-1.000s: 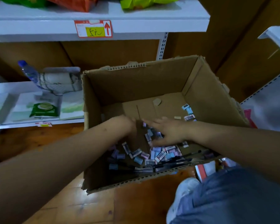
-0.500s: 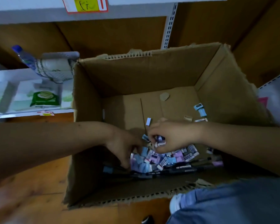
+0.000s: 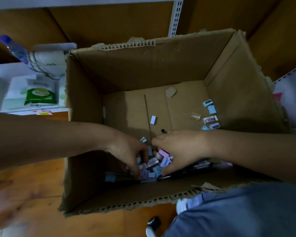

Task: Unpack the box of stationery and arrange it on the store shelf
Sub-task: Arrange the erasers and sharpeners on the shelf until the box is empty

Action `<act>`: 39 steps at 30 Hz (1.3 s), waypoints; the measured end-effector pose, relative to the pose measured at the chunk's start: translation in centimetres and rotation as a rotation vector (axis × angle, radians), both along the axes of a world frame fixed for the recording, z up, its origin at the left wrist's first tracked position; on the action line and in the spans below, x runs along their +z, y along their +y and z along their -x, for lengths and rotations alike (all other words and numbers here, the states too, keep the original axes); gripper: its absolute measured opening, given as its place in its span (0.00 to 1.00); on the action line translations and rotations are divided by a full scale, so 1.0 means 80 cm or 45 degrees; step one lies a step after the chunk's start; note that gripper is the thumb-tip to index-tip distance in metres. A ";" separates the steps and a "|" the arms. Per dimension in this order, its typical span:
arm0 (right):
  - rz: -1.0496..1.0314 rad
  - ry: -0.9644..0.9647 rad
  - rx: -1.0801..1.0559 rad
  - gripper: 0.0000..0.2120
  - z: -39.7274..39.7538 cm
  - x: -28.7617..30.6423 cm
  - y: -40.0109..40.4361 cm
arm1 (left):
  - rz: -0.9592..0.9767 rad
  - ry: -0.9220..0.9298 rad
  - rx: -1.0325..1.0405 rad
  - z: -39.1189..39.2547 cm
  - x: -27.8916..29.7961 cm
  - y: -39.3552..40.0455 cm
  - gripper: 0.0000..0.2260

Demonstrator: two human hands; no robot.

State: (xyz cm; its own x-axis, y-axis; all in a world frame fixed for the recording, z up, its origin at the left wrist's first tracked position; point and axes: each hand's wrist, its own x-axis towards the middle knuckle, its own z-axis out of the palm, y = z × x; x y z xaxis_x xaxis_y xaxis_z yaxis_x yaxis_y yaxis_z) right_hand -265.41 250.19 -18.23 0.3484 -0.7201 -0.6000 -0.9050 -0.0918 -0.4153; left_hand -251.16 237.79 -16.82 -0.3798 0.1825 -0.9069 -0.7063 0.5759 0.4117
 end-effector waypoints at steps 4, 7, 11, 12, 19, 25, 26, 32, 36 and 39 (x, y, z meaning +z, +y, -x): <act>-0.141 -0.036 0.009 0.26 -0.002 0.002 0.003 | -0.055 -0.011 -0.150 0.001 0.009 0.006 0.23; -0.173 0.055 0.124 0.19 0.002 0.006 0.015 | -0.016 0.008 -0.251 -0.001 0.009 0.013 0.23; -0.187 -0.056 0.035 0.24 -0.002 0.008 0.021 | -0.142 -0.044 -0.170 -0.010 -0.001 0.020 0.16; -0.219 -0.079 0.006 0.24 -0.004 0.005 0.020 | -0.164 -0.028 -0.165 -0.010 -0.002 0.019 0.15; -0.172 -0.041 0.069 0.15 -0.012 -0.005 0.023 | -0.240 0.109 -0.291 -0.007 -0.002 0.012 0.11; -0.083 -0.158 -0.086 0.07 -0.017 -0.006 0.028 | -0.251 0.235 -0.300 -0.016 -0.005 0.023 0.05; -0.071 -0.178 -0.128 0.06 -0.014 -0.005 0.025 | -0.226 0.271 -0.301 -0.016 -0.004 0.022 0.05; 0.243 -0.189 -0.525 0.09 0.042 0.041 -0.031 | 0.089 0.570 -0.007 0.023 0.018 -0.030 0.05; 0.455 -0.206 -0.823 0.04 0.092 0.057 -0.065 | 0.333 0.690 0.153 0.050 0.037 -0.079 0.03; 0.541 -0.243 -0.967 0.04 0.107 0.072 -0.069 | 0.400 0.773 0.296 0.065 0.056 -0.084 0.07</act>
